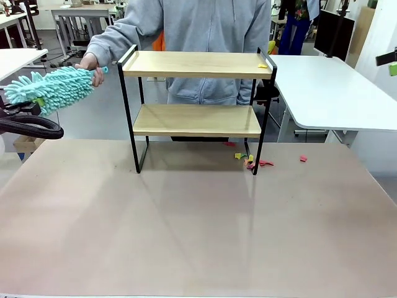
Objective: Clean the shelf.
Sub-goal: Hand the Duster back to the human.
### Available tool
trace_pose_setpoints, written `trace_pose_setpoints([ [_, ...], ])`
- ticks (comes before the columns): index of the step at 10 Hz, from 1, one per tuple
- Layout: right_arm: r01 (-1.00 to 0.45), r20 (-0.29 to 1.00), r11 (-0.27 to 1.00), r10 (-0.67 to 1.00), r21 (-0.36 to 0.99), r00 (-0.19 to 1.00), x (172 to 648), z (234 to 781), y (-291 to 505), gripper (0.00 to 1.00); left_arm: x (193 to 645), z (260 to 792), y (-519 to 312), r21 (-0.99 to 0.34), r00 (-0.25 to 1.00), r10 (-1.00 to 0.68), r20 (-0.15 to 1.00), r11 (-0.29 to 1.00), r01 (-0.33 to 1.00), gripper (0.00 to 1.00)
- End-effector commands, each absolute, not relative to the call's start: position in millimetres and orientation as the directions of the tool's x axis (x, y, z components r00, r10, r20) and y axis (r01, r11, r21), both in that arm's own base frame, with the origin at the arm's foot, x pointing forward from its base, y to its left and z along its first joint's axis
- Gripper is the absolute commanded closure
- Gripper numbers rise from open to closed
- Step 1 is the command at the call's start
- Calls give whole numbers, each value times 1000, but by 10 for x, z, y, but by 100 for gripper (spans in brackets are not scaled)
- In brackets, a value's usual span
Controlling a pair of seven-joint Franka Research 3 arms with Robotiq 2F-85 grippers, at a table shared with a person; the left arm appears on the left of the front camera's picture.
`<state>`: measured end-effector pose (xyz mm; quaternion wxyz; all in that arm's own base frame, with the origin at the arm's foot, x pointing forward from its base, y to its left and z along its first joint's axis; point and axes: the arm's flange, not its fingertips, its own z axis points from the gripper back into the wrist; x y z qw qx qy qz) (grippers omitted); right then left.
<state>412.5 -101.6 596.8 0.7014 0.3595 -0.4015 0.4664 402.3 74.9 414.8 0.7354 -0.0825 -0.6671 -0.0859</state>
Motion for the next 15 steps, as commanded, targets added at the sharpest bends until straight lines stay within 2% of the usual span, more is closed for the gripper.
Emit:
trace_pose_setpoints([
  [1,-944,896,303,374,127,240,4122,6002,-1019,0,4011,4173,772,-1,87,-20,996,973,231,83],
  [3,-944,896,303,374,127,240,4122,6002,-1019,0,4011,4173,772,-1,87,-20,996,973,231,83],
  [4,-944,896,303,374,127,240,4122,6002,-1019,0,4027,4156,751,-6,94,-16,995,972,236,25],
  [5,-944,896,303,374,127,240,4122,6002,-1019,0,3974,4242,750,-12,107,-14,994,971,239,25],
  [6,-944,896,303,374,127,240,4122,6002,-1019,0,3943,4301,756,-24,128,-6,992,972,233,0],
  [7,-944,896,303,374,127,240,4122,6002,-1019,0,3902,4397,773,-53,153,19,988,973,226,20],
  [8,-944,896,303,374,127,240,4122,6002,-1019,0,3859,4541,809,-99,173,60,983,970,223,0],
  [11,-944,896,303,374,127,240,4122,6002,-1019,0,3736,5135,1042,-289,222,243,944,935,205,0],
  [13,-944,896,303,374,127,240,4122,6002,-1019,0,3639,5576,1319,-452,242,401,884,866,216,0],
  [15,-944,896,303,374,127,240,4122,6002,-1019,0,3540,5915,1745,-547,158,525,836,820,168,0],
])
